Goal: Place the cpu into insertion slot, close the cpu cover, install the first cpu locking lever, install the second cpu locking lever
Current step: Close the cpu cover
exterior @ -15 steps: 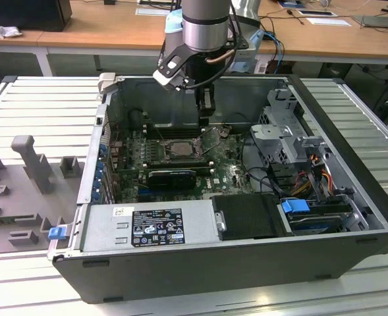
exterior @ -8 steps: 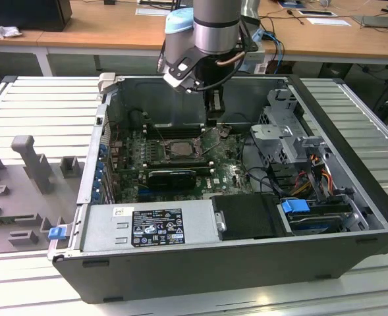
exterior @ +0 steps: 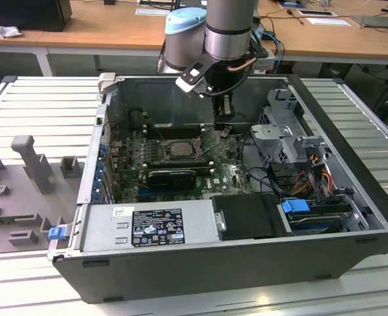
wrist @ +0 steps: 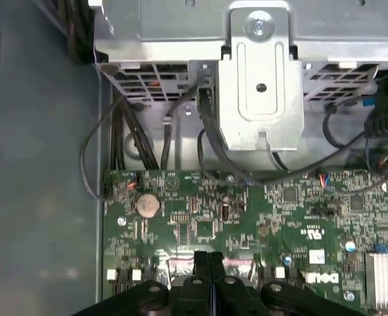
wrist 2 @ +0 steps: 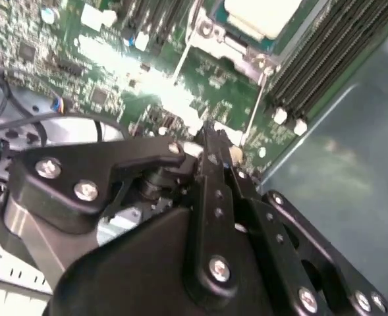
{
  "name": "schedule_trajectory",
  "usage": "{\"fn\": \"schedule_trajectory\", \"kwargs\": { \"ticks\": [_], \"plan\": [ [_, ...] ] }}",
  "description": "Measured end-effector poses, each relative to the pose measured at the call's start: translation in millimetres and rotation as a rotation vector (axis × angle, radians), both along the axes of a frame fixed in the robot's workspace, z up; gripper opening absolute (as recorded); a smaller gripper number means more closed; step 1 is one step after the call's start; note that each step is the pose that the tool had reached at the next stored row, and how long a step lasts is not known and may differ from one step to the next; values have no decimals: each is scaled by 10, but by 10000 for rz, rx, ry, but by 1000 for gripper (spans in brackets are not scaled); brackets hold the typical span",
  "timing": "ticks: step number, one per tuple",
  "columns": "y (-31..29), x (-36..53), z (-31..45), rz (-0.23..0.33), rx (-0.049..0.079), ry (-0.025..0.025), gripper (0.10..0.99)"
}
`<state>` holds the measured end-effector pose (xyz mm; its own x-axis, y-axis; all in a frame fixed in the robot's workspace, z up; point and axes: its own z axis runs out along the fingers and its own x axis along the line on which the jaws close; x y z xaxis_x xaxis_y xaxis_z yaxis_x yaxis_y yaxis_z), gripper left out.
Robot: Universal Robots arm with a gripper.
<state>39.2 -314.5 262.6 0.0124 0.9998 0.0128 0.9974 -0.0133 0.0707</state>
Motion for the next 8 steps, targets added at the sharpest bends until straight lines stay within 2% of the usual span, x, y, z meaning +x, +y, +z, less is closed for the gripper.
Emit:
{"fn": "schedule_trajectory", "kwargs": {
  "ticks": [2,3,4,5,8],
  "plan": [
    [-16,87,-22,40,1,103,106],
    [-19,117,-32,65,0,173,106],
    [-20,135,-37,75,0,213,106],
    [-22,181,-48,113,0,284,106],
    [-23,217,-105,246,-1,299,106]
  ]
}}
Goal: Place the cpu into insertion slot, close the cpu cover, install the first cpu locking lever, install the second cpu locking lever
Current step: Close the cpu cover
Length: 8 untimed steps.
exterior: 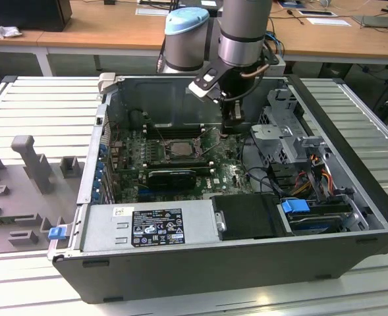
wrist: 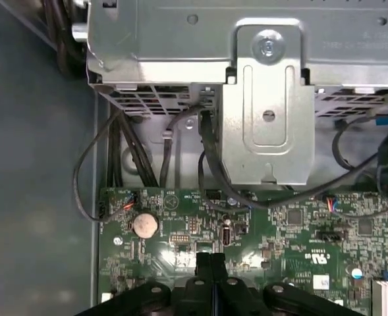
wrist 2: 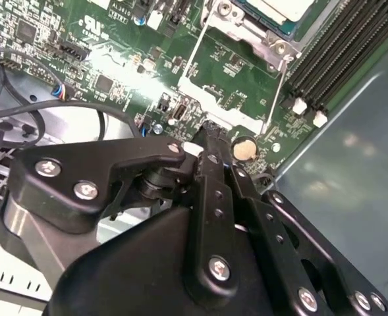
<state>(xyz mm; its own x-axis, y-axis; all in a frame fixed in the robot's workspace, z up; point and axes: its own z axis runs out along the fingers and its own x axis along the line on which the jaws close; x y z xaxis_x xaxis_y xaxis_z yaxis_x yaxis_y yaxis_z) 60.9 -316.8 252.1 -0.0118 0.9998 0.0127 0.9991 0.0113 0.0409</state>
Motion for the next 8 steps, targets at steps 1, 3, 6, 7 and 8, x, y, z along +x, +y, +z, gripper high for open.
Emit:
{"fn": "schedule_trajectory", "kwargs": {
  "ticks": [1,3,6,7,8],
  "plan": [
    [0,5,-14,25,0,3,106],
    [-1,10,-38,103,-2,28,106],
    [-1,-10,-39,134,1,86,106],
    [-2,-16,-39,141,4,85,106],
    [-2,-20,-39,141,7,87,106]
  ]
}}
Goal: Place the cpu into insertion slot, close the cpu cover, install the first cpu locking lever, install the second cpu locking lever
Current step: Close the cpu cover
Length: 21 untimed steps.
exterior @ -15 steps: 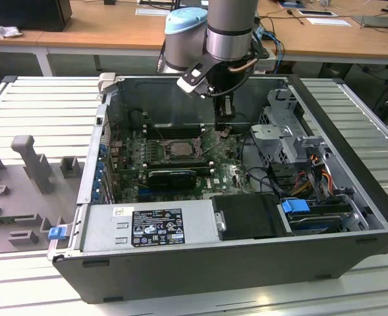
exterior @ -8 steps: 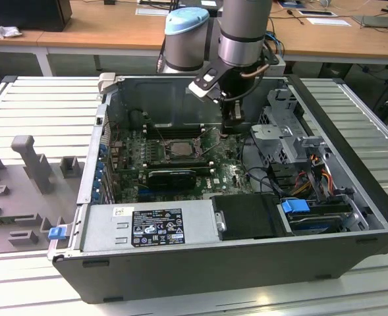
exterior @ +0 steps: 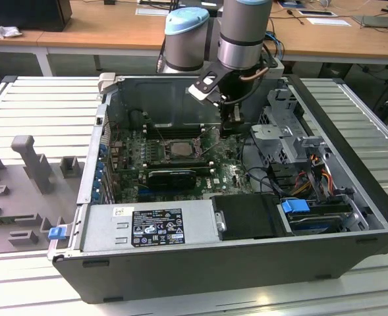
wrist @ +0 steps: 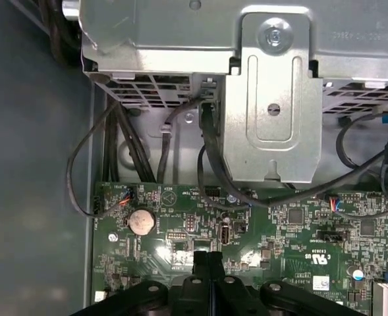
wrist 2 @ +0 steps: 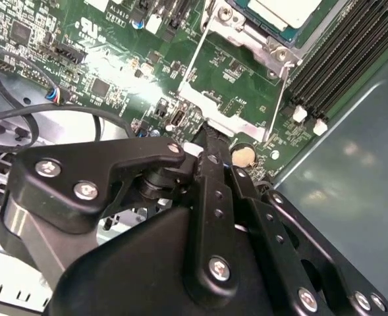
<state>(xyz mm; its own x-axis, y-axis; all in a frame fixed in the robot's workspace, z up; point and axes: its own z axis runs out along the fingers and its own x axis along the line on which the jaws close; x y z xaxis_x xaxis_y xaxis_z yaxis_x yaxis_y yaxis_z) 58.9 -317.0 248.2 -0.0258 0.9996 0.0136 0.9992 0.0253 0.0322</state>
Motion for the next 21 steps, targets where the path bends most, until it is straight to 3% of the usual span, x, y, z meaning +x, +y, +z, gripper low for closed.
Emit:
{"fn": "schedule_trajectory", "kwargs": {
  "ticks": [21],
  "plan": [
    [0,-48,0,1,5,0,106]
  ]
}}
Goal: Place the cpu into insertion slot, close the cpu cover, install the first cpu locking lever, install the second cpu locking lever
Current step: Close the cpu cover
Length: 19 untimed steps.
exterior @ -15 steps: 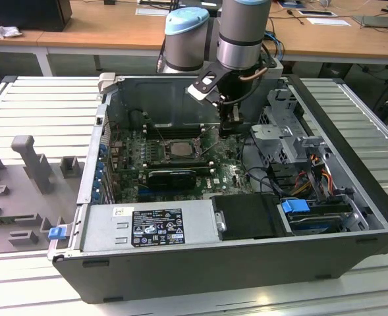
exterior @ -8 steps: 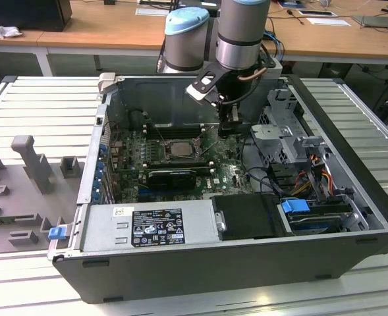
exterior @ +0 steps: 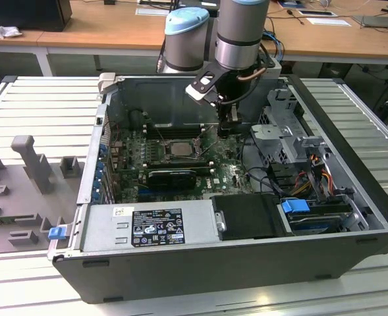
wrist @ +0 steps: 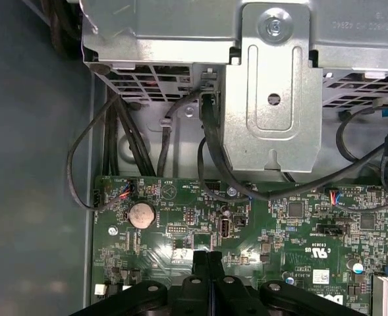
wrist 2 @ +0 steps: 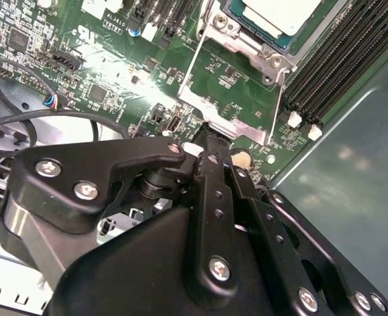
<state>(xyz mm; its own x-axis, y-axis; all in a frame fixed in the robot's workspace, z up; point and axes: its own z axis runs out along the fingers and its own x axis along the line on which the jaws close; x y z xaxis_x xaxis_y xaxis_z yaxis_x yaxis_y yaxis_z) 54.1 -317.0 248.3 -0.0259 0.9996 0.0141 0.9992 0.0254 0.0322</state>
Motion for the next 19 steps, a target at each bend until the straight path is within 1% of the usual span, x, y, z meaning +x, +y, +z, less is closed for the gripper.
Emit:
{"fn": "schedule_trajectory", "kwargs": {
  "ticks": [19],
  "plan": [
    [0,-31,8,0,-1,0,106]
  ]
}}
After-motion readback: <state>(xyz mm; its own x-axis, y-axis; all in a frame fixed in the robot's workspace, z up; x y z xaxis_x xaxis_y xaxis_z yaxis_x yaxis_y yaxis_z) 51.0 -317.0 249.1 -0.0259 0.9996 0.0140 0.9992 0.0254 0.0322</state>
